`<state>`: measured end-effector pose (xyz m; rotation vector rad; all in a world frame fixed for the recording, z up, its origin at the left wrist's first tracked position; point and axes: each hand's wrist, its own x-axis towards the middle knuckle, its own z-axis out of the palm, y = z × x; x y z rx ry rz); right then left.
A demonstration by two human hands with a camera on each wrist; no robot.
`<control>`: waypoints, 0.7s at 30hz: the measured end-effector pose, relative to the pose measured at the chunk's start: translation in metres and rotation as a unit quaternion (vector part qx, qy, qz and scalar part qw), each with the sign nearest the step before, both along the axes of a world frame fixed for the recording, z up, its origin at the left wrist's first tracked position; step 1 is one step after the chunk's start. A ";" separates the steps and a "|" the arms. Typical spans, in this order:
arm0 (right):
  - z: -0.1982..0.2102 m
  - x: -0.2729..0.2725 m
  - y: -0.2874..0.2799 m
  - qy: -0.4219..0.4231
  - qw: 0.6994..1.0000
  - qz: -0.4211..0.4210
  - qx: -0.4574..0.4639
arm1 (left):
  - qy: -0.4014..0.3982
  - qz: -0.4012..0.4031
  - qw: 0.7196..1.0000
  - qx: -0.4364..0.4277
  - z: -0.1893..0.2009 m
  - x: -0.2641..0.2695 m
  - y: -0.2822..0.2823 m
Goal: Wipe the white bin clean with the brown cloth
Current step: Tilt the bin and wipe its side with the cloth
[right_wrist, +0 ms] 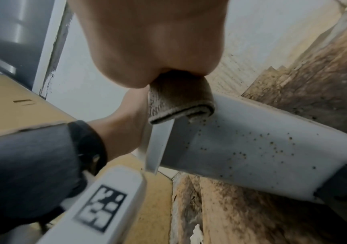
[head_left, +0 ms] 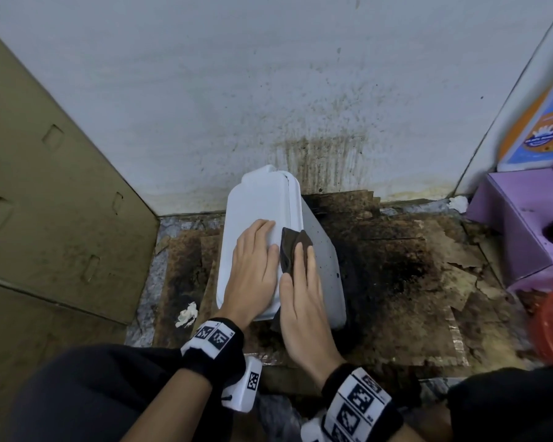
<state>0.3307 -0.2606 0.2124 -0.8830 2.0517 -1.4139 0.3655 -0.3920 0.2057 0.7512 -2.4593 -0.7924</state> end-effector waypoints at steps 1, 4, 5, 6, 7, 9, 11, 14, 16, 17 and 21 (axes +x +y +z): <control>-0.002 -0.006 -0.004 -0.011 1.000 0.000 -0.004 | -0.002 0.001 1.000 -0.003 0.000 0.000 0.000; -0.004 -0.031 -0.016 -0.085 0.995 -0.027 -0.033 | -0.011 0.003 1.000 -0.002 0.002 0.000 0.001; -0.003 -0.039 -0.020 -0.114 0.992 -0.035 -0.039 | -0.014 0.002 1.000 0.000 0.002 0.000 0.001; -0.004 -0.045 -0.023 -0.140 0.988 -0.041 -0.041 | -0.016 0.001 1.000 0.001 0.002 0.000 0.001; -0.006 -0.051 -0.026 -0.164 0.985 -0.046 -0.042 | -0.016 -0.001 1.000 0.001 0.003 0.000 0.001; -0.013 -0.058 -0.028 -0.205 0.976 -0.051 -0.051 | -0.014 0.000 1.000 0.005 0.003 0.001 0.000; -0.025 -0.061 -0.027 -0.230 0.970 -0.054 -0.061 | -0.012 0.004 1.000 0.011 0.004 0.003 0.000; -0.042 -0.059 -0.024 -0.226 0.971 -0.048 -0.057 | -0.019 0.001 1.000 0.016 0.007 0.008 -0.002; -0.049 -0.053 -0.023 -0.202 0.977 -0.038 -0.050 | -0.026 -0.005 1.000 0.016 0.009 0.012 -0.007; -0.052 -0.051 -0.024 -0.195 0.979 -0.034 -0.048 | -0.026 -0.004 0.999 0.019 0.010 0.014 -0.010; -0.055 -0.043 -0.032 -0.184 0.981 -0.018 -0.054 | 0.007 0.034 0.998 0.049 0.010 0.021 -0.018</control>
